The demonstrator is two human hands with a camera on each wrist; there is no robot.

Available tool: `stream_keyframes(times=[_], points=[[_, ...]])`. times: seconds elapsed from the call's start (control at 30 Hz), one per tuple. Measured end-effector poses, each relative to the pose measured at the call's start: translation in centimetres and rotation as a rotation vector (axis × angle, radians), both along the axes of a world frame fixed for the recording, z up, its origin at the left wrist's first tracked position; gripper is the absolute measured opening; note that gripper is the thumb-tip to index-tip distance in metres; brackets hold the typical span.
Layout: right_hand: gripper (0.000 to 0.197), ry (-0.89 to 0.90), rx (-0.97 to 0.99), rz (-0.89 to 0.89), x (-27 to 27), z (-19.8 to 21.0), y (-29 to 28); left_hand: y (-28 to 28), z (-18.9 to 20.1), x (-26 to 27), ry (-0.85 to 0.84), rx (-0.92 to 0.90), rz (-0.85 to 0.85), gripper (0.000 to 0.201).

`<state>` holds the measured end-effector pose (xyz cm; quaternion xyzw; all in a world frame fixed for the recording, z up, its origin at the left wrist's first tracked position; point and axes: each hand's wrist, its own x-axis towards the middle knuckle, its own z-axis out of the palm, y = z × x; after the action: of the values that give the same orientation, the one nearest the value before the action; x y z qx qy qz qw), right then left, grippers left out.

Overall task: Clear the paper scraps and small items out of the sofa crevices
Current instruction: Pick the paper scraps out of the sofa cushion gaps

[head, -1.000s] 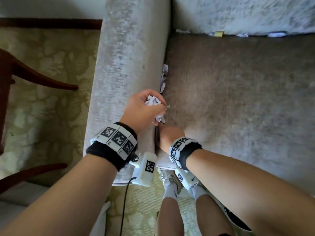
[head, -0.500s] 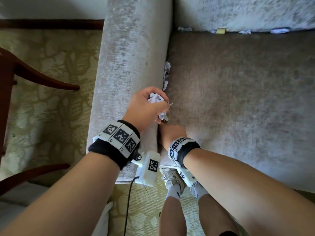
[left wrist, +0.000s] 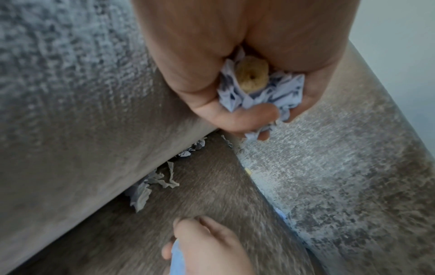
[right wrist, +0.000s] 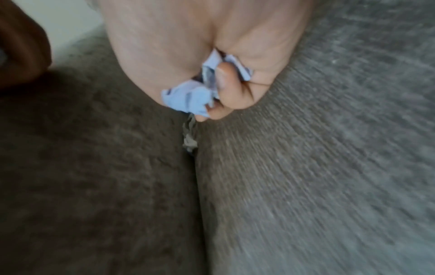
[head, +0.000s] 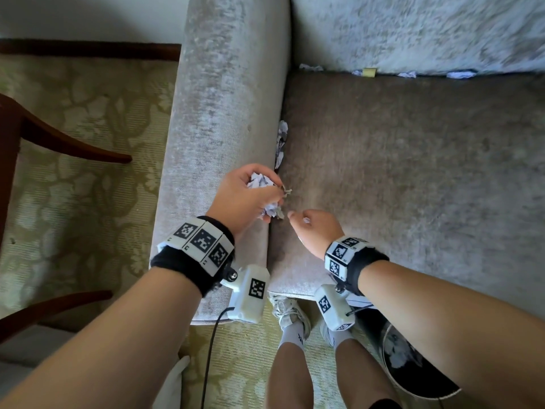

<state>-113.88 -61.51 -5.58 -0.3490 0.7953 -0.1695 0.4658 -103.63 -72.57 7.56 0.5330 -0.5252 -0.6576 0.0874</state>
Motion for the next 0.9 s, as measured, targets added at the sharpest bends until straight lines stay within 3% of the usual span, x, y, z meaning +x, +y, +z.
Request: stream_keyframes(times=[0.13, 0.23, 0.33, 0.43, 0.6, 0.8, 0.9], points=[[0.019, 0.038, 0.028, -0.072, -0.9, -0.4, -0.6, -0.3, 0.0, 0.4, 0.035, 0.044, 0.065, 0.019], [0.016, 0.007, 0.032, -0.136, -1.1, -0.4, -1.8, -0.3, -0.1, 0.4, 0.059, 0.058, 0.099, 0.018], [0.007, 0.025, 0.009, -0.074, -1.2, -0.2, -3.0, -0.3, -0.3, 0.4, 0.077, 0.067, 0.112, 0.017], [0.051, 0.110, -0.027, 0.093, -1.0, 0.2, -4.7, -0.4, -0.4, 0.4, 0.101, 0.062, 0.113, 0.024], [0.070, 0.161, 0.147, 0.324, 0.5, -1.4, -7.0, -0.4, -0.5, 0.3, 0.124, 0.078, 0.108, 0.019], [0.026, 0.290, 0.163, 0.473, 1.3, -2.4, -8.0, -0.5, -0.6, 0.5, 0.107, 0.071, 0.093, 0.019], [0.017, 0.294, 0.152, 0.489, 0.9, -2.6, -8.6, -0.5, -0.8, 0.5, 0.109, 0.066, 0.085, 0.018]])
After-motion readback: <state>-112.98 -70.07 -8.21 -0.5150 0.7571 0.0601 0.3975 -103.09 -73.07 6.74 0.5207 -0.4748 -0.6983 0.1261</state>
